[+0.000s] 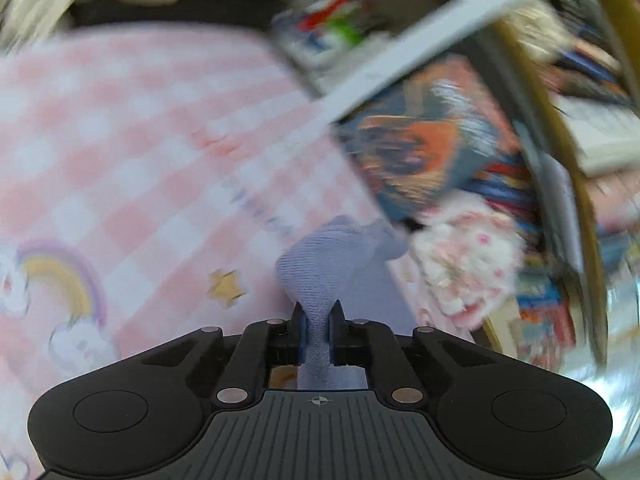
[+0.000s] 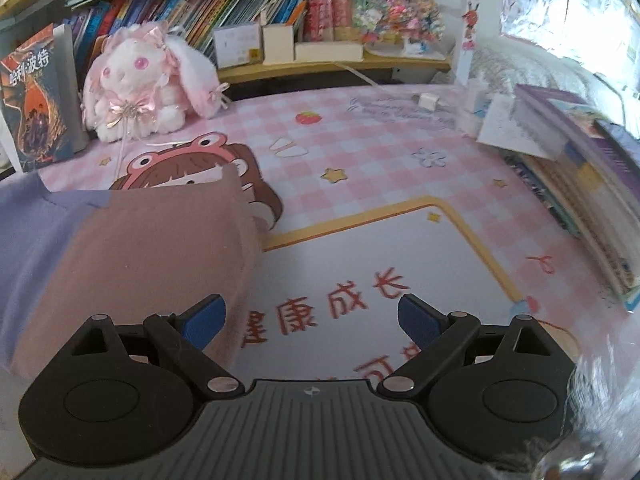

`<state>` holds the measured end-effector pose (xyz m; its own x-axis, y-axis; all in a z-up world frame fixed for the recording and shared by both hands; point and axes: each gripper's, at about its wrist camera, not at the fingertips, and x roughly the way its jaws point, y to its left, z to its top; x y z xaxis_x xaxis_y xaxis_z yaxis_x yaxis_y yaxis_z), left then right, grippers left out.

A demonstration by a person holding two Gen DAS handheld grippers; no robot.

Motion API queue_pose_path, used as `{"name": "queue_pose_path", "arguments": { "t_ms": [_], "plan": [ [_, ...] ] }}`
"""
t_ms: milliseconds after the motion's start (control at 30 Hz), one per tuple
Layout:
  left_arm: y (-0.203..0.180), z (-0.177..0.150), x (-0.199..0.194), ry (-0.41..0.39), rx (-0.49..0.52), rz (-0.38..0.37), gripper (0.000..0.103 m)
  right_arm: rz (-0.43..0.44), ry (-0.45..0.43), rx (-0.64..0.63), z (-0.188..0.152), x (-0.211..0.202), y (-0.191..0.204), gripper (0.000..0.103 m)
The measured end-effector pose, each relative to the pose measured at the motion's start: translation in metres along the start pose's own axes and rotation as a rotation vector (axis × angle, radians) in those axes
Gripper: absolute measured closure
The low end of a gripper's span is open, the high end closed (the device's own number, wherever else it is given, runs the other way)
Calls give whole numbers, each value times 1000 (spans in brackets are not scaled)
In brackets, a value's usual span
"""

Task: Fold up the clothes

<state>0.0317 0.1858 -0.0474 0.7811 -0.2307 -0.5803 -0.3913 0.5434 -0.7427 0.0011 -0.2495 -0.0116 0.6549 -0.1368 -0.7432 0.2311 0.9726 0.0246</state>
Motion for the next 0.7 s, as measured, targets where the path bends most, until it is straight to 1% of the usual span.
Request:
{"name": "queue_pose_path", "arguments": {
  "t_ms": [67, 100, 133, 167, 200, 233, 267, 367, 400, 433, 533, 633, 667, 700],
  "plan": [
    [10, 2, 7, 20, -72, 12, 89, 20, 13, 0, 1, 4, 3, 13],
    [12, 2, 10, 28, -82, 20, 83, 32, 21, 0, 1, 6, 4, 19],
    [13, 2, 14, 42, -89, 23, 72, 46, 34, 1, 2, 9, 4, 25],
    [14, 2, 20, 63, -93, 21, 68, 60, 48, 2, 2, 12, 5, 39],
    [15, 2, 24, 81, -96, 14, 62, 81, 65, 7, 2, 15, 5, 50],
    [16, 1, 28, 96, -98, 1, 59, 101, 83, 12, 3, 19, 6, 54],
    [17, 0, 31, 102, -99, -8, 58, 114, 87, 14, 3, 21, 6, 59],
    [17, -4, 35, 86, -90, -20, 63, 159, 99, 9, 3, 27, 8, 69],
    [17, -5, 36, 81, -87, -24, 75, 176, 103, 9, 3, 29, 7, 72],
    [18, -6, 37, 76, -87, -21, 87, 192, 106, 9, 3, 31, 7, 73],
    [23, -9, 34, 53, -103, -14, 91, 221, 107, 1, 5, 34, 4, 74],
    [16, -11, 23, 15, -68, -7, 91, 251, 107, -4, 11, 38, -1, 74],
    [13, -13, 19, 2, -54, -1, 91, 245, 100, -14, 15, 40, -2, 73],
    [11, -14, 15, -10, -40, 3, 91, 240, 93, -23, 19, 41, -3, 69]
  ]
}}
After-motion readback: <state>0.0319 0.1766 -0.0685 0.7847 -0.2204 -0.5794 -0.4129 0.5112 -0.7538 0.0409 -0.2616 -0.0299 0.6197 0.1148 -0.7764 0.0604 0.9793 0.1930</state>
